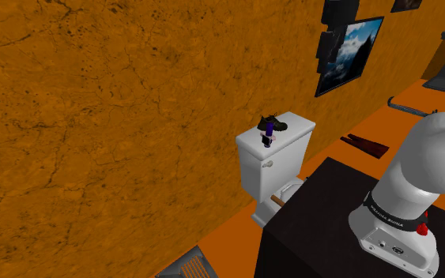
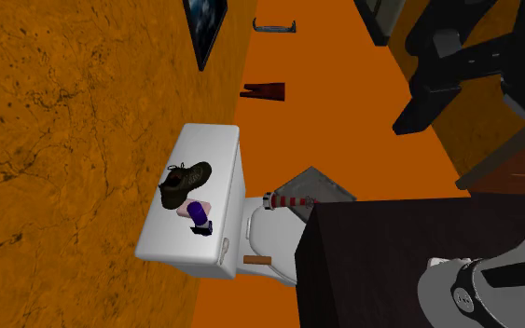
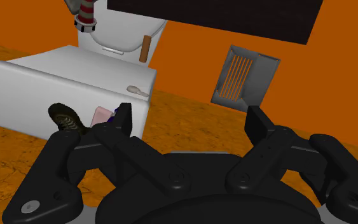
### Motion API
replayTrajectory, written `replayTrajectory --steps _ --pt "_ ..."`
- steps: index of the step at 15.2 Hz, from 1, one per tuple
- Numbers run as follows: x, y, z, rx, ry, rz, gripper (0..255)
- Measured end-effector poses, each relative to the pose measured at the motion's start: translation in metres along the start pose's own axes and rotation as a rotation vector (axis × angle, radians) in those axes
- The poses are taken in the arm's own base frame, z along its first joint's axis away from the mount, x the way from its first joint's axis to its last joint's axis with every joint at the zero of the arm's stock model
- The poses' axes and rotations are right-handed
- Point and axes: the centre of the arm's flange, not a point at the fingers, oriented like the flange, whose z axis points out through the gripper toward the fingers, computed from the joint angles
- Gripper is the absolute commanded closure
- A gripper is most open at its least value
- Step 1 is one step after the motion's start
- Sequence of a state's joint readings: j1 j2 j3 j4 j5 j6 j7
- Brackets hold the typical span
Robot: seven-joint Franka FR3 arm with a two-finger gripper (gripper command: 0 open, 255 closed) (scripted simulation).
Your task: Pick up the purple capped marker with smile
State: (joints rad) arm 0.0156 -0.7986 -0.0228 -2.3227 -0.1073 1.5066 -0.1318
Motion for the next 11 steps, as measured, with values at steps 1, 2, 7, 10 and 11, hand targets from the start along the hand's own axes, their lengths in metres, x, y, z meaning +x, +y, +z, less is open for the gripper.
replayTrajectory --steps 1,2,7,10,11 --pt "0.000 0.000 0.000 0.000 0.000 0.000 0" --pt "0.003 0.003 0.005 0.001 0.000 -0.003 0" --pt "0.030 0.030 0.050 0.010 0.004 -0.034 0" --pt "0.043 0.049 0.079 0.016 0.008 -0.055 0" --pt "0.050 0.056 0.090 0.018 0.008 -0.062 0"
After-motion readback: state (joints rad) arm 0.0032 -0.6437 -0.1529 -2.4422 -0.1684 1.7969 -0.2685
